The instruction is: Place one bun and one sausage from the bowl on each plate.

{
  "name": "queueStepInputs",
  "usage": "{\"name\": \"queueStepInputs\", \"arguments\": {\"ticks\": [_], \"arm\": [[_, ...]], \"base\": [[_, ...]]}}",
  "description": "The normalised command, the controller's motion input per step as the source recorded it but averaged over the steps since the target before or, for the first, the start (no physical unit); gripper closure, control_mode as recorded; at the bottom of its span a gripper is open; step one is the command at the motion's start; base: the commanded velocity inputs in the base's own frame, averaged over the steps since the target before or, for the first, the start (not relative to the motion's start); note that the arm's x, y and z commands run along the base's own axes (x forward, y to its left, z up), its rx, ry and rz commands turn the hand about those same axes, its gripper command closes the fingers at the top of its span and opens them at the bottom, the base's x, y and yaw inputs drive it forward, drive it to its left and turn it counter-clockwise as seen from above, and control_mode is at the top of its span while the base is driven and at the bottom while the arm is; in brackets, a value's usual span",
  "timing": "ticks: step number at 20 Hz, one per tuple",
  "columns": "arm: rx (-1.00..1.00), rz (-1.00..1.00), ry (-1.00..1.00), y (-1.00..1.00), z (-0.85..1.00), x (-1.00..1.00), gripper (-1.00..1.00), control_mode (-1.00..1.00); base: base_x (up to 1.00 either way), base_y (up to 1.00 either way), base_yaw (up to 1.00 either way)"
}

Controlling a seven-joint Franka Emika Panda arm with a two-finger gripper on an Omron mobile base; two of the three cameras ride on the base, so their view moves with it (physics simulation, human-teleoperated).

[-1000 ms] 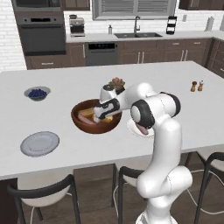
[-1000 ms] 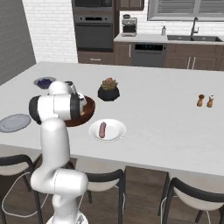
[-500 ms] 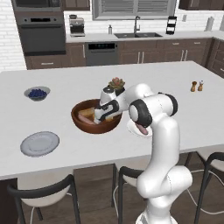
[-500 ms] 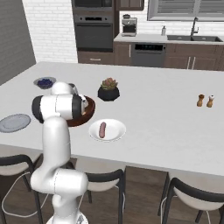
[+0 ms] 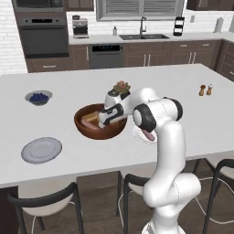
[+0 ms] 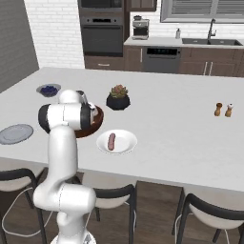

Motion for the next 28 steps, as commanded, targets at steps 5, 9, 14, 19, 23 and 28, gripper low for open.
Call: {"name": "queueStepInputs", "arguments": {"ticks": [5, 9, 14, 19, 23, 28], "arm": [[0.00, 0.00, 0.00, 0.00, 0.03, 0.00, 1.00, -1.00], [0.00, -0.10, -0.02, 0.00, 0.52, -0.28, 1.00, -1.00], [0.00, -0.13, -0.01, -0.22, 0.74, -0.60, 1.00, -1.00], [0.00, -0.10, 0.00, -0.35, 0.45, -0.61, 1.00, -1.00], [0.00, -0.06, 0.00, -0.28, 0.40, -0.36, 1.00, -1.00], [0.00, -0.03, 0.00, -0.13, 0.30, -0.33, 1.00, -1.00]], "base": [[0.00, 0.00, 0.00], [0.00, 0.00, 0.00], [0.00, 0.00, 0.00], [0.00, 0.00, 0.00], [0.00, 0.00, 0.00], [0.00, 0.00, 0.00]]}}
